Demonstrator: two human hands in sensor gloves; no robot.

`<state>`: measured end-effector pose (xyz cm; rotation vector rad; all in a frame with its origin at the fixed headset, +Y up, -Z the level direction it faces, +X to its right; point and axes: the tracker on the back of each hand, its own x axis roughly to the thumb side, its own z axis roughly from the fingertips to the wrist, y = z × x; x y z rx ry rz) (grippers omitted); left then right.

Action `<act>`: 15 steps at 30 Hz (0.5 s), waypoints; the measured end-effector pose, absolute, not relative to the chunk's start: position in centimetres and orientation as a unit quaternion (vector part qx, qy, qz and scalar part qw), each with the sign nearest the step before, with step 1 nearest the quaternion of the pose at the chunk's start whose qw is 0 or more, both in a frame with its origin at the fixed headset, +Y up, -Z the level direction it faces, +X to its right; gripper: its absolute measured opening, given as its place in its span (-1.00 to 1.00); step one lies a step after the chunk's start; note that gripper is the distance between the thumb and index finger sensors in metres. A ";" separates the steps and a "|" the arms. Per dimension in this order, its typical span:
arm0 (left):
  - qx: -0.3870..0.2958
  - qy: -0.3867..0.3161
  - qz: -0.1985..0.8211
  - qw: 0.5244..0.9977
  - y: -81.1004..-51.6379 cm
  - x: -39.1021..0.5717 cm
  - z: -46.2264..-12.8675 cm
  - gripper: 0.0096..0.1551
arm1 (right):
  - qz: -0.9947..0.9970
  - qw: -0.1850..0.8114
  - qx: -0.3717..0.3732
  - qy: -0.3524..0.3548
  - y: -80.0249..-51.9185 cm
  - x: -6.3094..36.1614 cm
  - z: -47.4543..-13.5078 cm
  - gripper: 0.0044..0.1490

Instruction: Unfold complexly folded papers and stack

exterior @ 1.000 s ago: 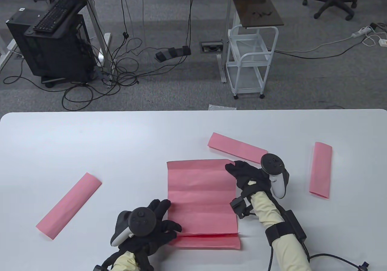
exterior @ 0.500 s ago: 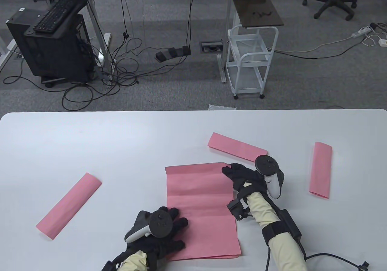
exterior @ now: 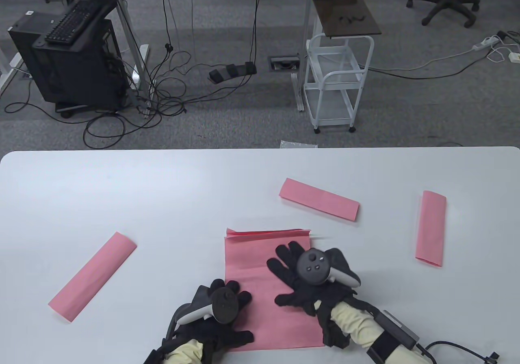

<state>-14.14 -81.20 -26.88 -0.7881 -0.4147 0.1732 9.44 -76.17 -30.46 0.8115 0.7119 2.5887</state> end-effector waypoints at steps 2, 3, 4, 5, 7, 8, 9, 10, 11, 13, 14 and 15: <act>-0.381 -0.199 0.082 0.899 -81.2 -14.1 -26.9 0.12 | 0.915 0.133 0.310 0.222 -76.5 8.5 -29.2 0.02; -0.382 -0.198 0.082 0.899 -81.2 -14.1 -26.9 0.12 | 0.910 0.134 0.319 0.231 -76.9 8.0 -28.6 0.02; -0.382 -0.198 0.081 0.899 -81.2 -14.1 -26.8 0.12 | 0.903 0.142 0.321 0.249 -77.3 7.7 -28.3 0.02; -0.382 -0.197 0.081 0.899 -81.2 -14.1 -26.8 0.12 | 0.892 0.149 0.318 0.284 -78.0 7.4 -27.9 0.03; -0.383 -0.196 0.081 0.899 -81.2 -14.1 -26.8 0.13 | 0.880 0.138 0.308 0.335 -79.5 7.1 -27.5 0.04; -0.384 -0.196 0.081 0.899 -81.2 -14.1 -26.8 0.13 | 0.880 0.124 0.303 0.344 -80.1 7.2 -27.5 0.05; -0.384 -0.193 0.079 0.899 -81.2 -14.1 -26.8 0.13 | 0.879 0.094 0.296 0.362 -80.5 7.5 -27.7 0.04; -0.385 -0.191 0.077 0.900 -81.2 -14.1 -26.8 0.14 | 0.873 0.118 0.291 0.372 -80.7 8.1 -27.8 0.03; -0.385 -0.190 0.078 0.900 -81.2 -14.1 -26.8 0.14 | 0.880 0.122 0.281 0.363 -80.6 8.4 -27.8 0.01; -0.385 -0.188 0.077 0.900 -81.2 -14.2 -26.8 0.14 | 0.891 0.107 0.270 0.350 -80.5 9.9 -28.0 -0.02; -0.385 -0.188 0.079 0.900 -81.2 -14.2 -26.8 0.14 | 0.891 0.107 0.257 0.358 -80.5 11.0 -28.1 -0.03; -0.385 -0.188 0.079 0.900 -81.2 -14.2 -26.8 0.14 | 0.894 0.114 0.240 0.361 -80.5 12.1 -28.2 -0.04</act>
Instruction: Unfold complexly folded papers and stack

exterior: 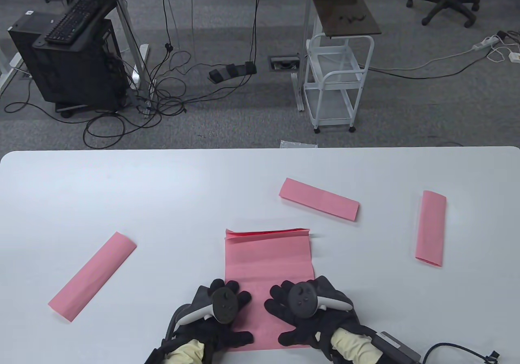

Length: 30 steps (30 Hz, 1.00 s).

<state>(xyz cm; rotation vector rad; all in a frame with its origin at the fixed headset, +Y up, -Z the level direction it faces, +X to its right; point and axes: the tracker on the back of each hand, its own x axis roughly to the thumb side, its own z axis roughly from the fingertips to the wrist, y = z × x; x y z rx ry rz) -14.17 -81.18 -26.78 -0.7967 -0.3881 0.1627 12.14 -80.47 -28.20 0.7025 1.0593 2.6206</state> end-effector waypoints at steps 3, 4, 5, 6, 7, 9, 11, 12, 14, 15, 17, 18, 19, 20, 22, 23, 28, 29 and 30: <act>-0.385 -0.187 0.079 0.900 -81.2 -14.2 -26.8 0.14 | 0.901 0.130 0.196 0.363 -80.4 15.5 -28.3 -0.06; -0.385 -0.188 0.079 0.900 -81.2 -14.2 -26.8 0.14 | 0.903 0.135 0.187 0.361 -80.4 16.2 -28.2 -0.07; -0.385 -0.188 0.079 0.900 -81.2 -14.2 -26.8 0.14 | 0.905 0.143 0.178 0.360 -80.5 16.8 -28.1 -0.08; -0.385 -0.188 0.079 0.900 -81.2 -14.2 -26.8 0.14 | 0.905 0.151 0.174 0.359 -80.6 16.9 -28.0 -0.08; -0.384 -0.188 0.079 0.900 -81.2 -14.1 -26.8 0.15 | 0.905 0.152 0.173 0.357 -80.6 16.8 -27.9 -0.08; -0.384 -0.188 0.080 0.900 -81.2 -14.2 -26.8 0.15 | 0.907 0.131 0.179 0.357 -80.2 16.4 -28.1 -0.08; -0.385 -0.188 0.079 0.900 -81.2 -14.1 -26.8 0.15 | 0.910 0.134 0.188 0.346 -79.3 15.5 -28.2 -0.07; -0.385 -0.188 0.078 0.900 -81.2 -14.1 -26.8 0.15 | 0.914 0.132 0.196 0.329 -78.9 14.9 -28.2 -0.08; -0.385 -0.188 0.078 0.900 -81.2 -14.1 -26.8 0.15 | 0.915 0.132 0.237 0.297 -78.3 12.7 -28.2 -0.06; -0.385 -0.188 0.078 0.900 -81.2 -14.1 -26.8 0.15 | 0.912 0.131 0.248 0.298 -78.3 11.8 -28.3 -0.05; -0.385 -0.188 0.079 0.900 -81.2 -14.1 -26.8 0.15 | 0.899 0.128 0.273 0.318 -78.7 9.5 -28.8 -0.06; -0.385 -0.188 0.079 0.900 -81.2 -14.1 -26.8 0.15 | 0.895 0.128 0.277 0.325 -79.0 8.9 -29.0 -0.06; -0.385 -0.188 0.079 0.900 -81.2 -14.1 -26.8 0.15 | 0.893 0.131 0.278 0.329 -79.2 8.3 -29.4 -0.07; -0.385 -0.188 0.080 0.900 -81.2 -14.1 -26.8 0.15 | 0.892 0.132 0.274 0.334 -79.7 7.8 -29.9 -0.10; -0.385 -0.189 0.081 0.900 -81.2 -14.1 -26.8 0.15 | 0.889 0.133 0.273 0.342 -80.0 8.2 -31.0 -0.10; -0.385 -0.189 0.080 0.900 -81.2 -14.1 -26.8 0.15 | 0.899 0.139 0.250 0.331 -80.1 9.0 -31.8 -0.12; -0.384 -0.190 0.080 0.900 -81.2 -14.1 -26.8 0.15 | 0.924 0.184 0.118 0.313 -80.0 14.3 -35.7 -0.24; -0.384 -0.190 0.080 0.900 -81.2 -14.1 -26.8 0.15 | 0.926 0.191 0.102 0.311 -80.0 15.0 -36.0 -0.26; -0.383 -0.190 0.080 0.900 -81.2 -14.1 -26.8 0.15 | 0.925 0.204 0.082 0.309 -80.0 15.8 -36.3 -0.28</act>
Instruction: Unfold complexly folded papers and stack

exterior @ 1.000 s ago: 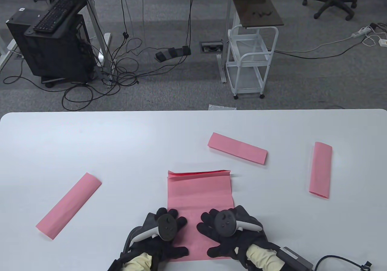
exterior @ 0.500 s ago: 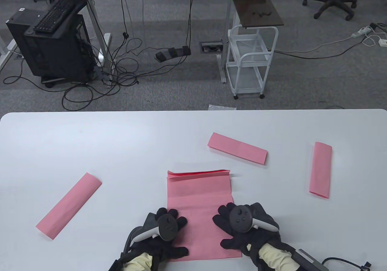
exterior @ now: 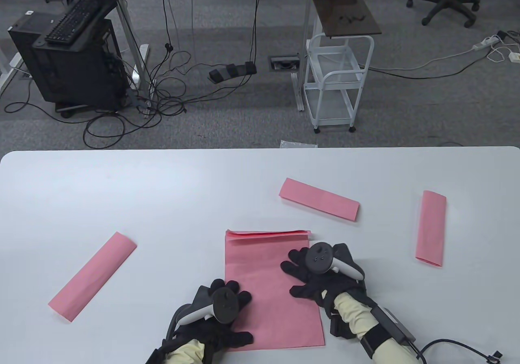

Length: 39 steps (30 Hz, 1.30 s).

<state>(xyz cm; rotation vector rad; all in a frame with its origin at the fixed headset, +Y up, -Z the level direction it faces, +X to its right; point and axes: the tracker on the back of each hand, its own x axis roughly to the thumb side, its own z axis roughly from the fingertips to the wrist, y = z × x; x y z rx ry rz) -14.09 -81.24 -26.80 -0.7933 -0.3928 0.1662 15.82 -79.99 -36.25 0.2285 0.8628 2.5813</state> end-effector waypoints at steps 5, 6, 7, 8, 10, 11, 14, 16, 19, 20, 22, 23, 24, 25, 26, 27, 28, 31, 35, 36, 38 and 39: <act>-0.384 -0.189 0.081 0.900 -81.3 -14.1 -26.8 0.15 | 0.937 0.178 0.078 0.291 -79.4 15.5 -36.2 -0.28; -0.384 -0.189 0.080 0.900 -81.3 -14.1 -26.8 0.15 | 0.943 0.159 0.093 0.278 -78.9 14.8 -36.0 -0.26; -0.384 -0.189 0.080 0.900 -81.3 -14.1 -26.8 0.15 | 0.946 0.150 0.107 0.267 -78.6 14.4 -35.7 -0.26; -0.384 -0.189 0.080 0.900 -81.3 -14.1 -26.8 0.15 | 0.946 0.147 0.141 0.253 -78.5 13.5 -35.1 -0.20; -0.385 -0.189 0.080 0.900 -81.3 -14.1 -26.8 0.15 | 0.926 0.164 0.208 0.269 -78.5 11.8 -33.8 -0.13; -0.385 -0.189 0.080 0.900 -81.3 -14.1 -26.8 0.15 | 0.914 0.164 0.229 0.292 -78.7 10.7 -33.1 -0.11; -0.385 -0.189 0.080 0.900 -81.3 -14.1 -26.8 0.15 | 0.902 0.121 0.265 0.320 -79.2 8.9 -32.8 -0.11; -0.385 -0.189 0.080 0.900 -81.2 -14.1 -26.8 0.15 | 0.904 0.109 0.259 0.323 -79.6 8.4 -33.9 -0.12; -0.385 -0.190 0.080 0.900 -81.2 -14.0 -26.8 0.15 | 0.907 0.138 0.211 0.338 -80.1 8.8 -37.0 -0.19; -0.385 -0.190 0.081 0.899 -81.2 -14.0 -26.8 0.15 | 0.911 0.151 0.191 0.334 -80.2 9.2 -38.0 -0.21; -0.385 -0.191 0.081 0.899 -81.2 -14.0 -26.8 0.15 | 0.913 0.188 0.137 0.335 -80.4 10.0 -40.4 -0.22; -0.385 -0.191 0.081 0.899 -81.2 -14.0 -26.8 0.15 | 0.915 0.192 0.121 0.333 -80.4 10.2 -41.0 -0.22; -0.385 -0.192 0.081 0.899 -81.2 -14.0 -26.8 0.15 | 0.917 0.198 0.103 0.330 -80.4 10.6 -41.9 -0.22; -0.385 -0.192 0.081 0.899 -81.3 -14.0 -26.8 0.15 | 0.918 0.199 0.092 0.329 -80.3 10.8 -42.3 -0.23; -0.385 -0.192 0.081 0.899 -81.3 -14.0 -26.8 0.15 | 0.919 0.200 0.079 0.329 -80.2 11.0 -42.9 -0.24; -0.385 -0.192 0.081 0.899 -81.3 -14.0 -26.8 0.15 | 0.920 0.202 0.070 0.329 -80.2 11.2 -43.2 -0.25; -0.385 -0.192 0.081 0.899 -81.3 -14.0 -26.8 0.15 | 0.920 0.205 0.059 0.328 -80.2 11.4 -43.6 -0.25; -0.385 -0.193 0.082 0.899 -81.3 -14.0 -26.8 0.15 | 0.919 0.219 0.043 0.326 -80.2 11.6 -44.0 -0.25; -0.385 -0.192 0.081 0.899 -81.2 -14.0 -26.8 0.15 | 0.922 0.227 0.043 0.311 -79.9 11.2 -43.8 -0.27; -0.385 -0.192 0.080 0.899 -81.2 -14.0 -26.8 0.15 | 0.930 0.219 0.047 0.290 -79.4 10.9 -43.4 -0.24; -0.385 -0.191 0.081 0.899 -81.2 -14.1 -26.8 0.15 | 0.940 0.196 0.081 0.268 -78.5 10.3 -42.4 -0.18; -0.385 -0.190 0.081 0.900 -81.2 -14.1 -26.8 0.15 | 0.943 0.187 0.104 0.254 -77.9 10.2 -41.8 -0.16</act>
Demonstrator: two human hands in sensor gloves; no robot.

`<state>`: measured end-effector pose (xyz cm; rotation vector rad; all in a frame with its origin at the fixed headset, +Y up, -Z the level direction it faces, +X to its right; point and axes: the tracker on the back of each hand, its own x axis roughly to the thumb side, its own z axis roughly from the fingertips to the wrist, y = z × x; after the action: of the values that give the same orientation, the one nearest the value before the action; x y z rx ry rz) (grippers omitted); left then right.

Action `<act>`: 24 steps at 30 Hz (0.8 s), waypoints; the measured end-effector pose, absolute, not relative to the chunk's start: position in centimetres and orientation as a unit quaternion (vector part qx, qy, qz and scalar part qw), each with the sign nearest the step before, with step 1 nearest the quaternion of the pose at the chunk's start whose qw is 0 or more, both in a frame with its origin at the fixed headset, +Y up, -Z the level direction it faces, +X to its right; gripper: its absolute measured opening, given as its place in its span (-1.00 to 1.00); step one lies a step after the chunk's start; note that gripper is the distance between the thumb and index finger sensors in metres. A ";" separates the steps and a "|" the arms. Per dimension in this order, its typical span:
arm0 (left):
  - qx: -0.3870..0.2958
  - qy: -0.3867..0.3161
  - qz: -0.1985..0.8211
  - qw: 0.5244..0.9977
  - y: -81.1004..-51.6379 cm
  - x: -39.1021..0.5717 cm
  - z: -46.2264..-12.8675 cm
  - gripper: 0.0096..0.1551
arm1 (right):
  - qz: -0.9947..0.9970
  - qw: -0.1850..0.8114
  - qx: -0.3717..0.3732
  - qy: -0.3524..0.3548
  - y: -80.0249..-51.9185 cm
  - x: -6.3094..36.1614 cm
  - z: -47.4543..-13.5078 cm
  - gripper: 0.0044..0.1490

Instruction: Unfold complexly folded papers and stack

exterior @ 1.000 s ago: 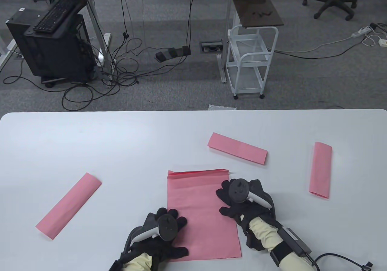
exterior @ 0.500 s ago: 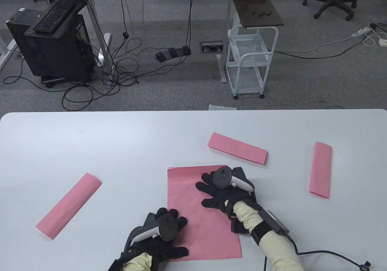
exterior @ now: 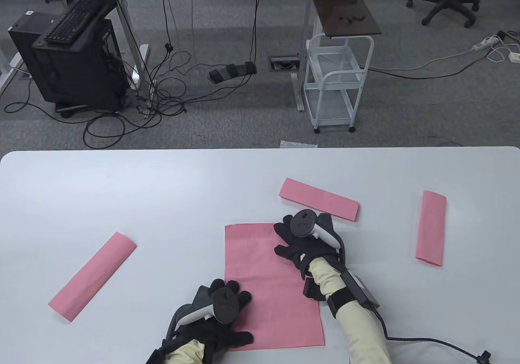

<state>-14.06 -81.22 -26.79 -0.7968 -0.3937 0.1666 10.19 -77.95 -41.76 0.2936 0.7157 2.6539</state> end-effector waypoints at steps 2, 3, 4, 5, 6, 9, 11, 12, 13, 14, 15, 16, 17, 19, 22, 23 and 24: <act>-0.385 -0.189 0.081 0.900 -81.2 -14.1 -26.8 0.15 | 0.946 0.187 0.143 0.221 -76.7 10.2 -39.8 -0.13; -0.385 -0.189 0.081 0.900 -81.2 -14.1 -26.8 0.15 | 0.945 0.188 0.156 0.219 -76.5 10.2 -39.2 -0.12; -0.385 -0.189 0.081 0.900 -81.2 -14.1 -26.8 0.15 | 0.938 0.187 0.177 0.230 -76.2 10.4 -37.9 -0.11; -0.385 -0.189 0.081 0.900 -81.2 -14.1 -26.8 0.15 | 0.930 0.180 0.197 0.254 -76.2 10.6 -36.5 -0.11; -0.384 -0.188 0.081 0.900 -81.2 -14.1 -26.8 0.15 | 0.920 0.167 0.216 0.281 -76.4 11.0 -34.7 -0.10; -0.384 -0.188 0.082 0.900 -81.2 -14.0 -26.8 0.15 | 0.909 0.116 0.244 0.318 -77.3 12.4 -31.0 -0.04; -0.384 -0.187 0.082 0.901 -81.2 -14.0 -26.8 0.15 | 0.906 0.111 0.240 0.330 -78.1 13.2 -29.5 0.00; -0.384 -0.186 0.082 0.901 -81.2 -14.0 -26.8 0.15 | 0.905 0.116 0.235 0.336 -78.4 13.5 -29.1 0.01; -0.384 -0.186 0.082 0.901 -81.2 -14.0 -26.8 0.15 | 0.903 0.119 0.228 0.344 -78.8 13.7 -28.9 0.01; -0.384 -0.186 0.082 0.901 -81.2 -14.0 -26.8 0.15 | 0.904 0.105 0.213 0.355 -79.5 14.0 -28.7 0.00; -0.383 -0.186 0.083 0.901 -81.2 -14.0 -26.8 0.15 | 0.904 0.084 0.213 0.361 -79.9 14.1 -28.6 0.01; -0.382 -0.185 0.083 0.902 -81.2 -14.0 -26.8 0.15 | 0.901 0.097 0.222 0.361 -79.9 14.3 -28.7 0.01; -0.377 -0.184 0.083 0.904 -81.0 -14.0 -26.9 0.15 | 0.906 0.120 0.212 0.347 -80.0 14.3 -28.6 0.01; -0.369 -0.182 0.079 0.908 -80.4 -13.6 -27.0 0.13 | 0.902 0.118 0.216 0.354 -80.1 14.4 -28.6 0.01; -0.333 -0.186 0.064 0.922 -79.2 -11.6 -26.8 -0.04 | 0.901 0.130 0.214 0.354 -80.1 14.5 -28.6 0.00; -0.329 -0.197 0.066 0.921 -79.2 -10.9 -26.8 -0.08 | 0.902 0.126 0.214 0.354 -80.1 14.4 -28.6 0.01; -0.330 -0.216 0.069 0.917 -79.2 -9.8 -26.7 -0.09 | 0.903 0.122 0.216 0.351 -80.1 14.4 -28.6 0.00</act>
<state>-9.77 -79.21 -26.68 -0.6781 -0.4436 0.1422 14.38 -80.07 -28.60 0.6310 1.0243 2.6352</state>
